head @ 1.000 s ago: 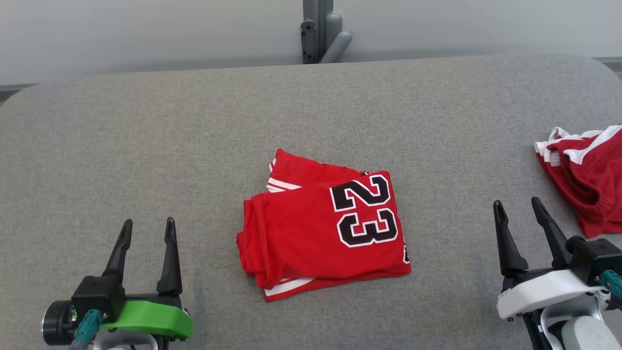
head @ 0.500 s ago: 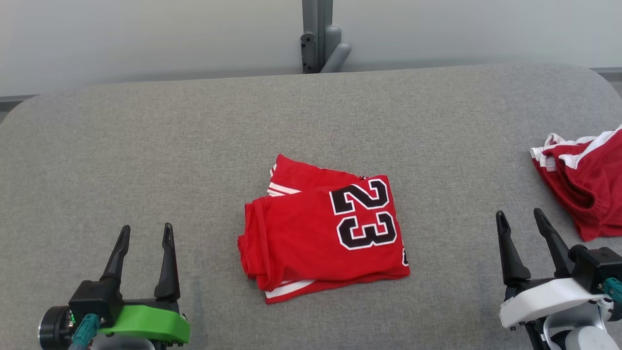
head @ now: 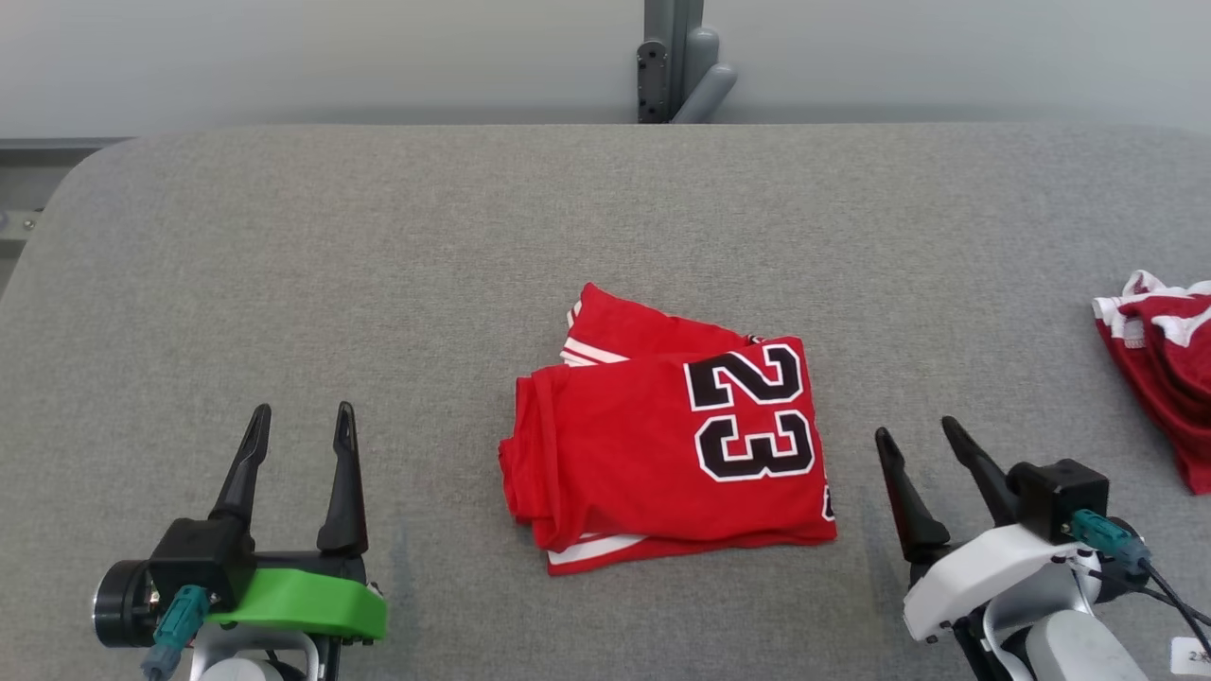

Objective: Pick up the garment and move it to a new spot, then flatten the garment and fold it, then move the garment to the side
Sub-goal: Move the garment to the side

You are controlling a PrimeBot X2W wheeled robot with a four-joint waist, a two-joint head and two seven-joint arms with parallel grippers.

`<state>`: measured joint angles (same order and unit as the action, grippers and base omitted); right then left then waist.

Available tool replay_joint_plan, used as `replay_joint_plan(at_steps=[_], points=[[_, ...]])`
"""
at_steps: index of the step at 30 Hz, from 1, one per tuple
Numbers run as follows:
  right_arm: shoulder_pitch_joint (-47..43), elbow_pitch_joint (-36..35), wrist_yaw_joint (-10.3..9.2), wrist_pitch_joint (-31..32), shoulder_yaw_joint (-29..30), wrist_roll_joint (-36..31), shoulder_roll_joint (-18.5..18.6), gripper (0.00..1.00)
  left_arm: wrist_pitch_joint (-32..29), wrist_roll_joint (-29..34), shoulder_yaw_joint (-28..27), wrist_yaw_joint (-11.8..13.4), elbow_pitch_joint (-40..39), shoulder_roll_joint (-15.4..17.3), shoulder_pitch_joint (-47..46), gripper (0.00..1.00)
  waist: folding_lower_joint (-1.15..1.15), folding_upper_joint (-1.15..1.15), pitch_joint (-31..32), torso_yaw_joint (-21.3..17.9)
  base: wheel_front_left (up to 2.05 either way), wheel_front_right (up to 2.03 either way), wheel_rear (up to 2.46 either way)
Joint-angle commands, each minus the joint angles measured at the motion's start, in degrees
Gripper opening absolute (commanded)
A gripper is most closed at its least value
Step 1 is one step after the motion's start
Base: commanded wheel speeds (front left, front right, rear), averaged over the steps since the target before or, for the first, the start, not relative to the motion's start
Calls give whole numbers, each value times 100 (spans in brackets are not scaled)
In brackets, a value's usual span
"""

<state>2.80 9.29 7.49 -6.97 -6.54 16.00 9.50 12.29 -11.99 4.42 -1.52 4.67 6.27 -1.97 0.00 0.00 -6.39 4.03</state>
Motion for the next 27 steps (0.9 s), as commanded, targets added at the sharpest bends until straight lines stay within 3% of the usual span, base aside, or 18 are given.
replay_joint_plan(at_steps=[1, 7, 17, 18, 19, 20, 21, 27], points=[[149, 156, -1, -12, -137, 72, 33, 100, 57, -49, 29, -21, 34, -19, -129, 100, 0, 0, -161, 235, 0, 0, 0], [704, 964, -1, -118, -700, 435, 4, 100, 152, -109, 146, -29, 175, -109, -285, 100, 0, 0, -383, 612, 0, 0, 0], [1625, 2239, -1, -178, -938, 1127, 56, 100, 256, -141, 270, -35, 477, -200, -511, 100, 0, 0, -600, 839, 0, 0, 0], [1677, 2310, -1, -172, -956, 1202, 58, 56, 263, -139, 268, -39, 490, -202, -524, 100, 0, 0, -608, 833, 0, 0, 0], [1720, 2358, -1, -165, -993, 1291, 70, 39, 270, -131, 264, -42, 501, -201, -537, 100, 0, 0, -614, 823, 0, 0, 0], [1759, 2394, -1, -165, -1029, 1368, 100, 10, 274, -119, 264, -43, 505, -199, -551, 100, 0, 0, -622, 805, 0, 0, 0], [1785, 2435, -1, -181, -1038, 1442, 137, 0, 277, -105, 263, -42, 508, -198, -561, 100, 0, 0, -627, 782, 0, 0, 0], [1789, 2337, -6, -208, -1226, 1851, 372, 0, 289, -64, 240, -59, 460, -157, -592, 100, 0, 0, -663, 506, 0, 0, 0]])
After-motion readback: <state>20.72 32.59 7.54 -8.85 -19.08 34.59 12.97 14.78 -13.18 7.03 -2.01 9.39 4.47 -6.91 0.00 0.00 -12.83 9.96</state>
